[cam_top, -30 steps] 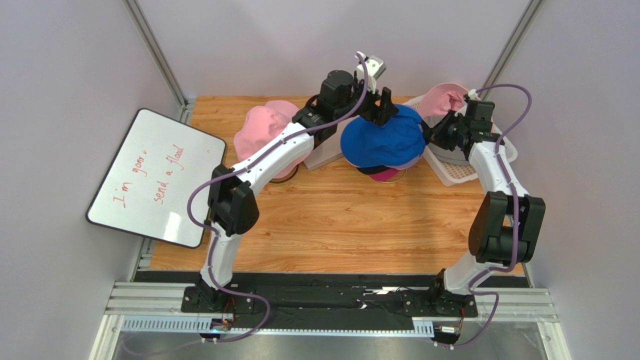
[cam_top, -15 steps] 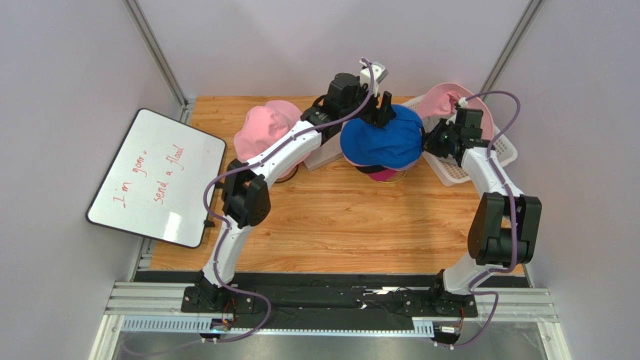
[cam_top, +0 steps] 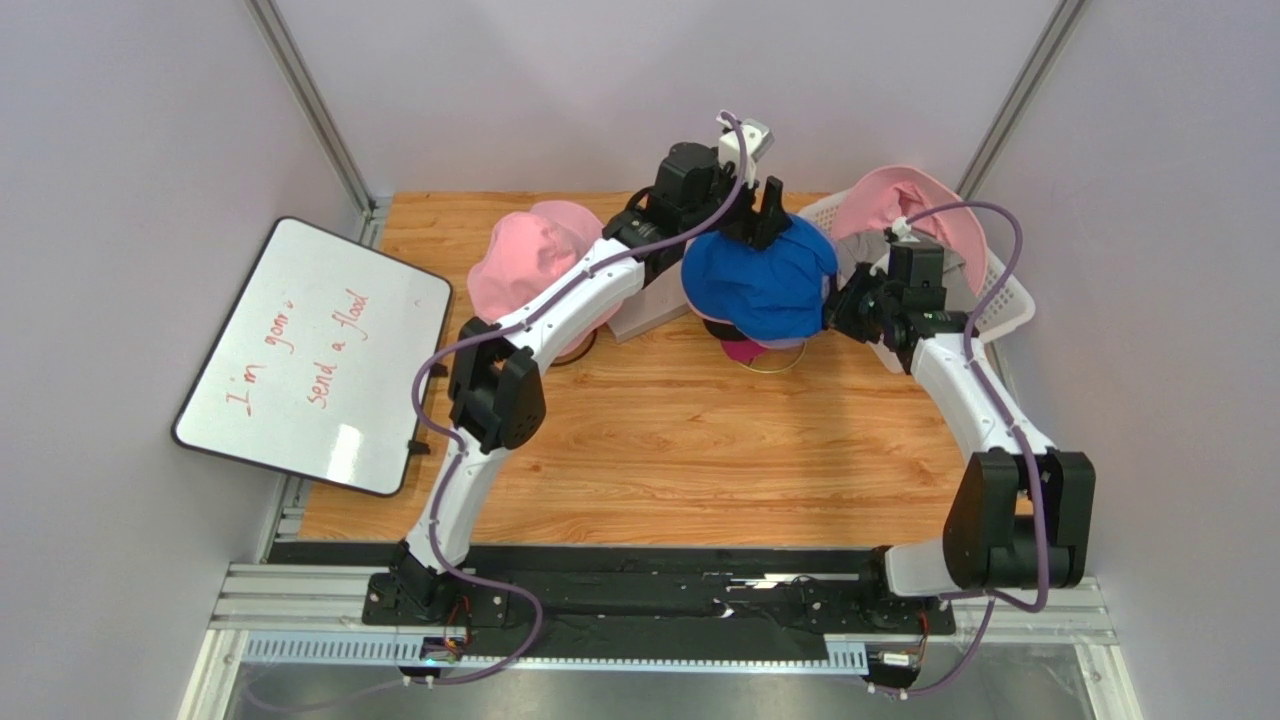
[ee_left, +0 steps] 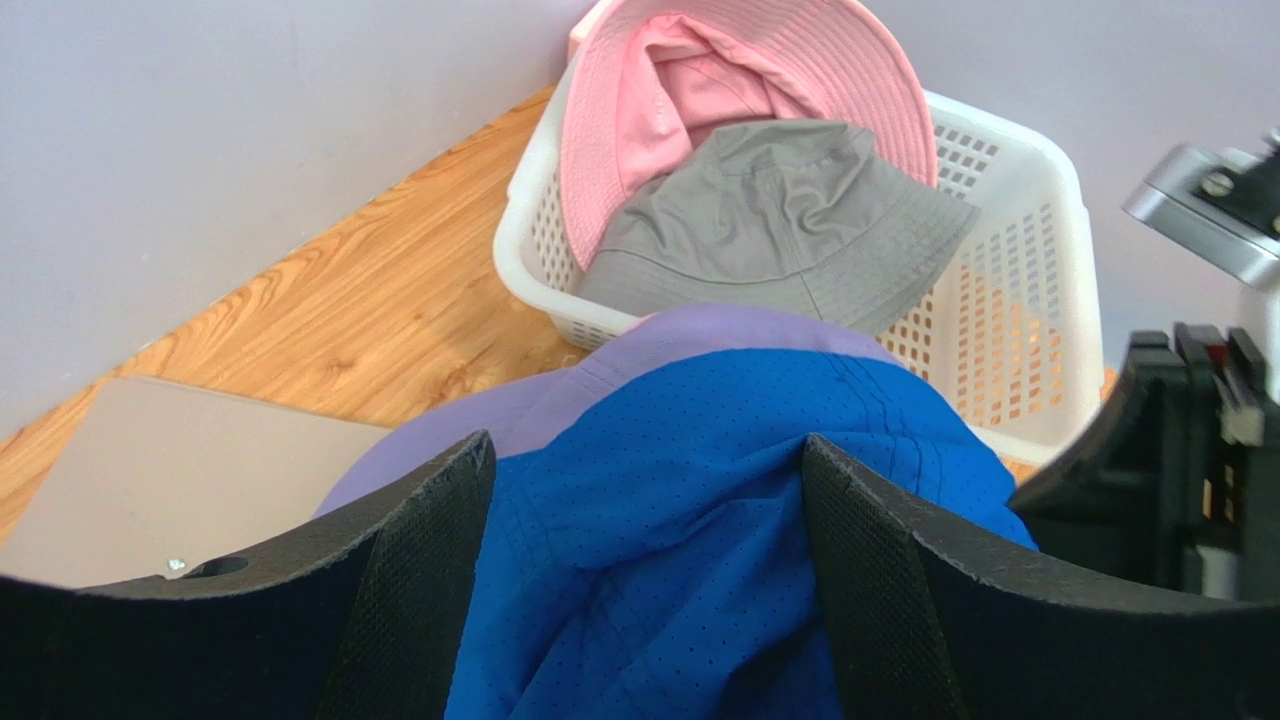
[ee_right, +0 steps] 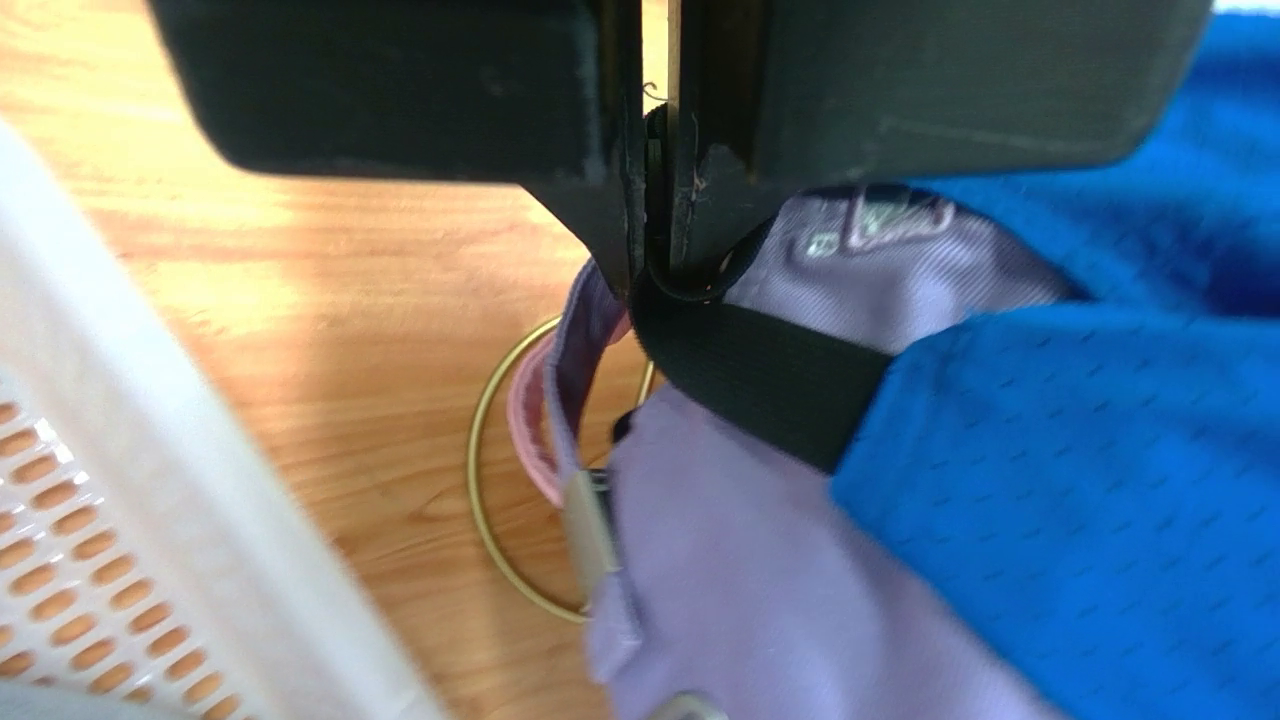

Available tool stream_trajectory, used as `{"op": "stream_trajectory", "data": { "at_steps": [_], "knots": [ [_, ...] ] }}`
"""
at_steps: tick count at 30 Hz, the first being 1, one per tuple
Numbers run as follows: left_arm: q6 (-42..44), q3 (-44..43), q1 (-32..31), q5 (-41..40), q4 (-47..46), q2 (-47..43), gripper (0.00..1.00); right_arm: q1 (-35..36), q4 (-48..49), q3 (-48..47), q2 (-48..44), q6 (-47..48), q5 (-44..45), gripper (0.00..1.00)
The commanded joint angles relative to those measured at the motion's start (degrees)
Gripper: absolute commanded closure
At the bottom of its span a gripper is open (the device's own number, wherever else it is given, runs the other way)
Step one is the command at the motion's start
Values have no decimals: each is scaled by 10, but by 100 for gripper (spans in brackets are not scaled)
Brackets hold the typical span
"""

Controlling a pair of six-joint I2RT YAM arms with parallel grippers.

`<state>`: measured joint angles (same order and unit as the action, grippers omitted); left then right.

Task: Stack the hats
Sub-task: Stack the hat on the hat.

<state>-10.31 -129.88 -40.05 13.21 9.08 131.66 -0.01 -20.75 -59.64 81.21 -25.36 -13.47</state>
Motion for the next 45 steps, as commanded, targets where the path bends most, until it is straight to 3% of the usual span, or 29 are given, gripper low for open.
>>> {"op": "stream_trajectory", "data": {
  "at_steps": [1,7,13,22,28,33,45],
  "knots": [
    [2,-21,5,20,-6,11,21,39,-37,18,-44,10,0,100],
    [13,-14,5,37,-4,2,20,92,-51,33,-89,1,1,100],
    [22,16,3,22,-2,-40,17,92,-68,31,-116,2,17,100],
    [82,171,-25,-92,-58,-212,11,93,-46,32,-159,-34,58,100],
    [98,259,-35,-78,-76,-264,11,93,-40,29,-155,-40,56,100],
    [101,269,-35,3,-65,-245,13,93,-30,43,-159,-48,46,100],
    [83,220,-37,2,-56,-163,16,93,-35,54,-178,-38,32,99]
  ]
}}
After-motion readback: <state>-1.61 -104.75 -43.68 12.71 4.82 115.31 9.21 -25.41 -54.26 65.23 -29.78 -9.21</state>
